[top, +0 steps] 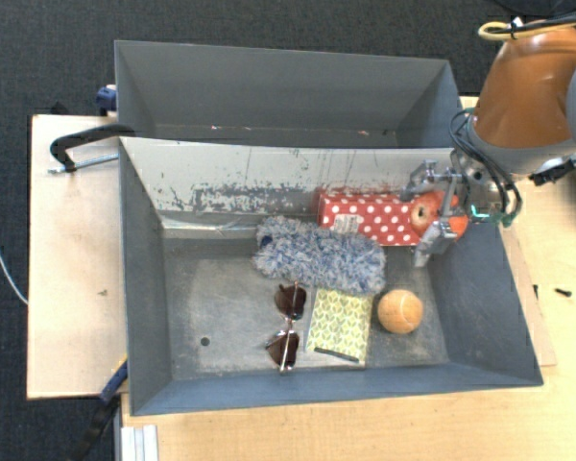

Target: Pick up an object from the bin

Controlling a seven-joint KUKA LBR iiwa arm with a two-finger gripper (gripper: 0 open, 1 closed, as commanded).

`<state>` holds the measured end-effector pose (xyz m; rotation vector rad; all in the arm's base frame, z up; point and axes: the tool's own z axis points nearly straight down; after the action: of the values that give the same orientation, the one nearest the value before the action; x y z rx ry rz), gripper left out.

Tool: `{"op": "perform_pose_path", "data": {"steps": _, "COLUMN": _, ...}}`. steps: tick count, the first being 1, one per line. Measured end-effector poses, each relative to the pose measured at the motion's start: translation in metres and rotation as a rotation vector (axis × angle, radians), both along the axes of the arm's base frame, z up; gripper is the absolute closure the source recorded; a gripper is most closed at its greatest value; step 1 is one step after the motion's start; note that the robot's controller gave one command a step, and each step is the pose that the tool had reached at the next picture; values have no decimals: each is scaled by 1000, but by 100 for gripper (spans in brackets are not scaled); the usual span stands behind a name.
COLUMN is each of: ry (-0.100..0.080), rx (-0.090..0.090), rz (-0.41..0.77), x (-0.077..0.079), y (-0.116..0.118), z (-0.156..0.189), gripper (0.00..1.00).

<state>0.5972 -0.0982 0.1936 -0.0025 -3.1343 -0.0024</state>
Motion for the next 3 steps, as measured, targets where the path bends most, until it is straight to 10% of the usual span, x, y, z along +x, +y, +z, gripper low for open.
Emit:
{"op": "perform_pose_path", "data": {"steps": 1, "ry": -9, "rx": -1, "rz": 2, "x": 2, "y": 0, "z": 5, "gripper": 0}}
{"op": "perform_pose_path", "data": {"steps": 2, "ry": -10, "rx": 0, "rz": -59, "x": 5, "y": 37, "z": -67, "gripper": 0}}
{"op": "perform_pose_path", "data": {"steps": 3, "ry": -14, "rx": 1, "rz": -290, "x": -3, "y": 130, "z": -46, "gripper": 0}}
